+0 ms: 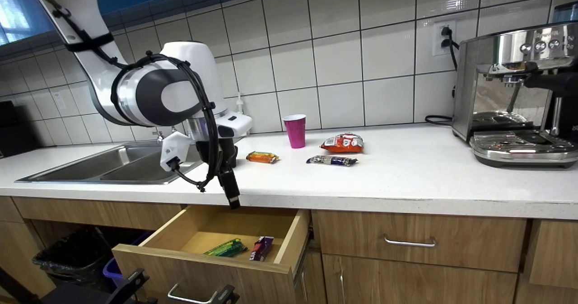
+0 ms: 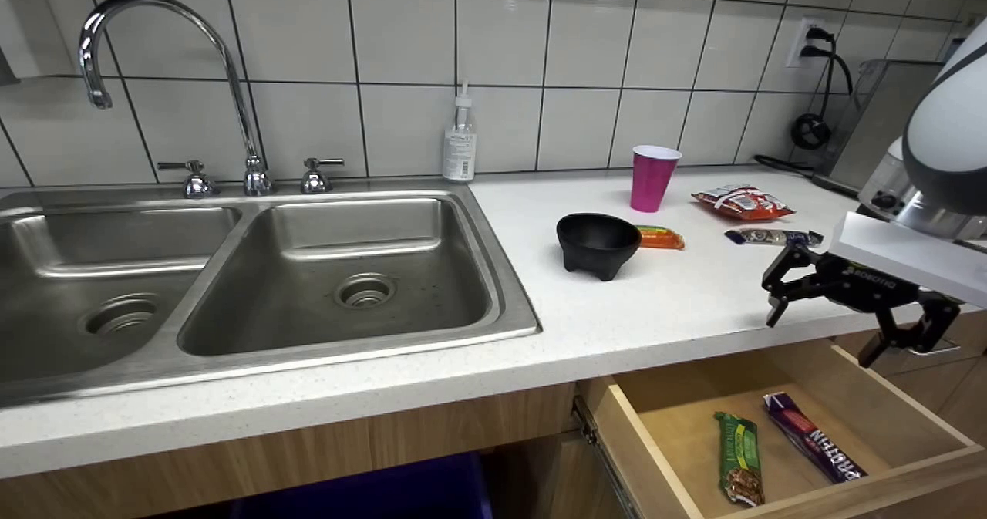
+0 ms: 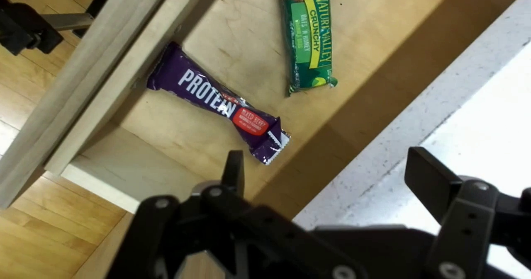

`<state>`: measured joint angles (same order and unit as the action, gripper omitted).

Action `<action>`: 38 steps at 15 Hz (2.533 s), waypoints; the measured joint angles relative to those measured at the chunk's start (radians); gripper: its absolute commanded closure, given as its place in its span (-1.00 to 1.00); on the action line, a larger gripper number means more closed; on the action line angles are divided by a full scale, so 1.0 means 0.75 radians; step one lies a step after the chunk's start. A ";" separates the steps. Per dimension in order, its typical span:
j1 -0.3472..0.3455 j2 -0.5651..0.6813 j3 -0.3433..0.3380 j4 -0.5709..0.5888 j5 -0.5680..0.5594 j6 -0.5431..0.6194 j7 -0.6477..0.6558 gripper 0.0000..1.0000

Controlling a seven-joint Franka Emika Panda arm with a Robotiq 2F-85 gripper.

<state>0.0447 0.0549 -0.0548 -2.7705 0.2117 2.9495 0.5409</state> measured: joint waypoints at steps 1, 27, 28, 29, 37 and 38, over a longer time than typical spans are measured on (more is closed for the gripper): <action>0.000 -0.016 0.002 0.000 0.000 -0.002 -0.005 -1.00; -0.029 0.092 0.004 0.540 -0.010 -0.355 -0.194 -1.00; -0.029 0.121 0.004 0.572 -0.013 -0.361 -0.194 -1.00; -0.028 0.150 0.004 0.605 -0.021 -0.369 -0.191 -1.00; 0.004 0.372 -0.001 0.877 -0.065 -0.447 -0.100 -1.00; 0.013 0.398 -0.004 0.912 -0.066 -0.453 -0.079 -1.00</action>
<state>0.0547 0.3531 -0.0576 -2.0864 0.1625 2.6094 0.4815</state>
